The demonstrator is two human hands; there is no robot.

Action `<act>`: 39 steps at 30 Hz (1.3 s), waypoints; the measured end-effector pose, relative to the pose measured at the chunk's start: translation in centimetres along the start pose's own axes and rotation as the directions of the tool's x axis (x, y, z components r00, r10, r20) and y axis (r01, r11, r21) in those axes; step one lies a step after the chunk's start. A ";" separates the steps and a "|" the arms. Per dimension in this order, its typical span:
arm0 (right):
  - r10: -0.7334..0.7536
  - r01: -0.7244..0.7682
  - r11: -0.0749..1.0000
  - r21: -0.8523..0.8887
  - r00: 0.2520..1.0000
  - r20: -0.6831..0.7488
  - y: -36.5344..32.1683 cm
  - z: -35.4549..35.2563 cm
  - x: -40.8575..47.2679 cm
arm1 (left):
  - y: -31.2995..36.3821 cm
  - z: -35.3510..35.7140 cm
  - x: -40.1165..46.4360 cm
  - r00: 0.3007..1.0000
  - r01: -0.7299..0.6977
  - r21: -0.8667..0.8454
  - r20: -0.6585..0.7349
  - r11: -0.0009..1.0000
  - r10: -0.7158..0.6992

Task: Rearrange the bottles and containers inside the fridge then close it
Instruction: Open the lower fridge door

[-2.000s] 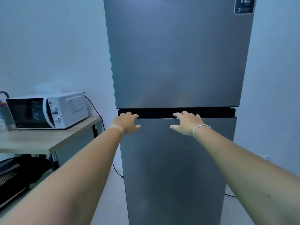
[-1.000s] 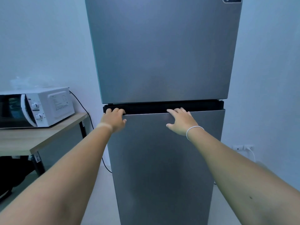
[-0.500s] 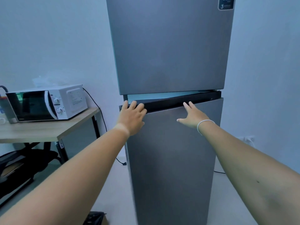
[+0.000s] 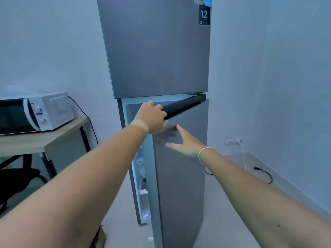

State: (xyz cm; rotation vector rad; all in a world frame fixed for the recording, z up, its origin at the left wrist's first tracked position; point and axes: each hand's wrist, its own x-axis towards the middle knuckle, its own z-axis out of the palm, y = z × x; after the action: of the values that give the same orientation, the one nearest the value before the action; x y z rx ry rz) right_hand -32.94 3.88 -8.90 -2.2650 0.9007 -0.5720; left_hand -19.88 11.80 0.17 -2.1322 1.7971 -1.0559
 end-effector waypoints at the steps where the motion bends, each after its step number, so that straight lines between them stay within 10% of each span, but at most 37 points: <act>1: 0.014 -0.013 0.998 0.055 1.000 -0.012 0.0 0.1 -0.9 | 0.6 -0.7 -0.1 1.000 -0.014 -0.019 0.000 1.000 0.014; 10: 0.161 -0.162 0.959 0.231 0.987 0.023 3.2 -0.8 -9.2 | 5.1 -5.0 -0.7 0.994 -0.107 -0.327 -0.071 0.939 0.088; 19: 0.197 -0.100 0.926 0.363 0.950 -0.241 5.1 -1.6 -13.5 | 9.9 -8.5 -0.8 0.977 -0.200 -0.603 -0.182 0.772 0.111; 39: 0.463 -0.362 0.886 0.291 0.743 -0.483 13.1 -8.8 -17.2 | 16.6 -8.7 1.9 0.944 -0.317 -0.708 -0.172 0.631 0.282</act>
State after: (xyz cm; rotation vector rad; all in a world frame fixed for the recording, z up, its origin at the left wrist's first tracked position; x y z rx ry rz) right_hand -55.65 5.42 -14.38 -1.6647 1.5162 -1.0625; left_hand -38.32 8.41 -1.54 -1.9996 2.8255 -0.2925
